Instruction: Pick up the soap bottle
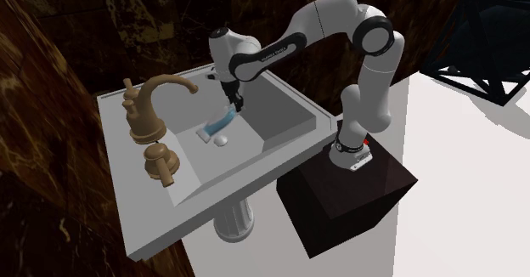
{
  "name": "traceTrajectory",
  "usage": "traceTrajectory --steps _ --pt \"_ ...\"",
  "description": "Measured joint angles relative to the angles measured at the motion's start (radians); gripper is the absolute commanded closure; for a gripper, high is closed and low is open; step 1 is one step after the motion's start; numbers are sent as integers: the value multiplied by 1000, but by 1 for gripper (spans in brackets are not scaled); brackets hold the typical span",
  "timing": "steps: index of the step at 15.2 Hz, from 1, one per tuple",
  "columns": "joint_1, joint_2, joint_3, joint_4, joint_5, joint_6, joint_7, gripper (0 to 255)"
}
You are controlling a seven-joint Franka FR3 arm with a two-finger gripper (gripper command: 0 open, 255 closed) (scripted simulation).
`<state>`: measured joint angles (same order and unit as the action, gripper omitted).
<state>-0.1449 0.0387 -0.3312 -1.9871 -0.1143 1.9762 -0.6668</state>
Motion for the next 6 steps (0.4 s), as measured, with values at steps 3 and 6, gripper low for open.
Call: traceTrajectory --steps 3,6 --pt "1 -11 1 30 -2 -41 -1 255" --pt "3 -19 2 58 -3 -76 -2 255"
